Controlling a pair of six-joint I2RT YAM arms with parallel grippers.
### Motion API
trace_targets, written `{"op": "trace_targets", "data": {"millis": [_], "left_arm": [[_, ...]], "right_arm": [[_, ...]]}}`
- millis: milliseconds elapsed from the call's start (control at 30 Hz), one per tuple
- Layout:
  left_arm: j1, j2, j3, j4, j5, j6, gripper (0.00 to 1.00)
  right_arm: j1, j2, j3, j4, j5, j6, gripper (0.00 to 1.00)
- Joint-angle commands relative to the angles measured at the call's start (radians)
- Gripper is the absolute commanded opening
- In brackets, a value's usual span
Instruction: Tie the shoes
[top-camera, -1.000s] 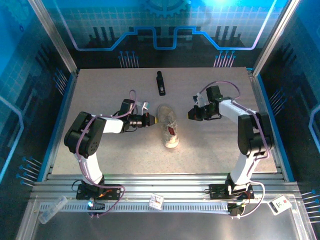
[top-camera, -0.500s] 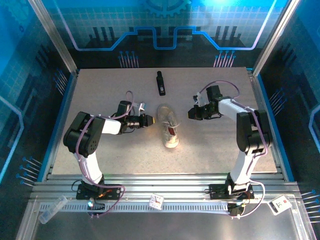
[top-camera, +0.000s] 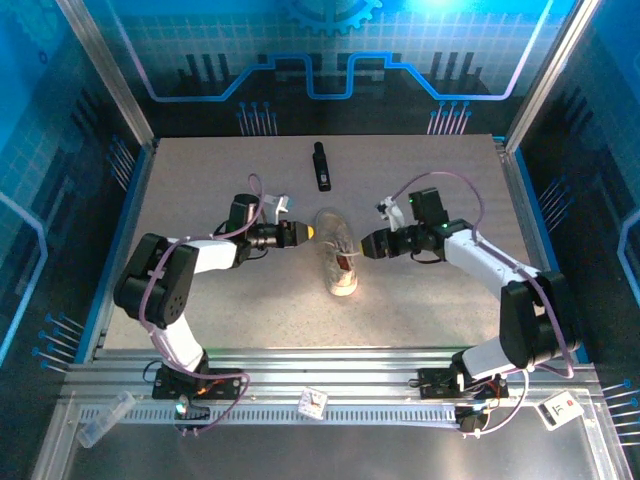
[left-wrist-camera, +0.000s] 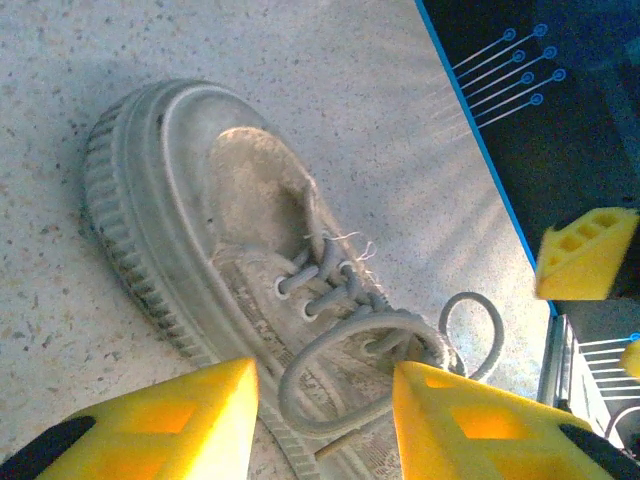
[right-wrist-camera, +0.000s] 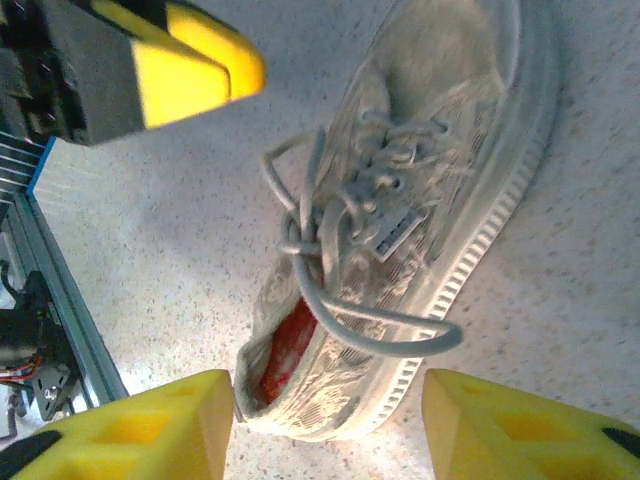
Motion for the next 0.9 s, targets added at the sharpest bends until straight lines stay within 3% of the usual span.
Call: {"op": "trace_targets", "data": {"millis": [0, 267, 500, 600, 733, 867], "left_arm": [[-0.018, -0.055, 0.023, -0.073, -0.003, 0.116, 0.4], [-0.143, -0.108, 0.169, -0.39, -0.12, 0.498, 0.44], [-0.178, -0.092, 0.249, -0.469, -0.13, 0.651, 0.46], [-0.194, -0.108, 0.225, -0.437, -0.09, 0.795, 0.5], [-0.205, -0.111, 0.228, -0.443, -0.105, 0.981, 0.55], [-0.205, -0.085, 0.29, -0.527, -0.133, 1.104, 0.54]], "right_arm": [[0.004, 0.026, -0.014, 0.045, 0.048, -0.018, 0.56], [0.005, 0.157, 0.0, 0.116, 0.001, -0.015, 0.62], [0.004, 0.24, 0.033, 0.164, -0.098, 0.004, 0.64], [0.001, 0.252, 0.028, 0.211, -0.141, 0.027, 0.51], [-0.01, 0.241, 0.026, 0.267, -0.168, 0.077, 0.16], [-0.014, 0.206, 0.042, 0.287, -0.168, 0.109, 0.03]]}}
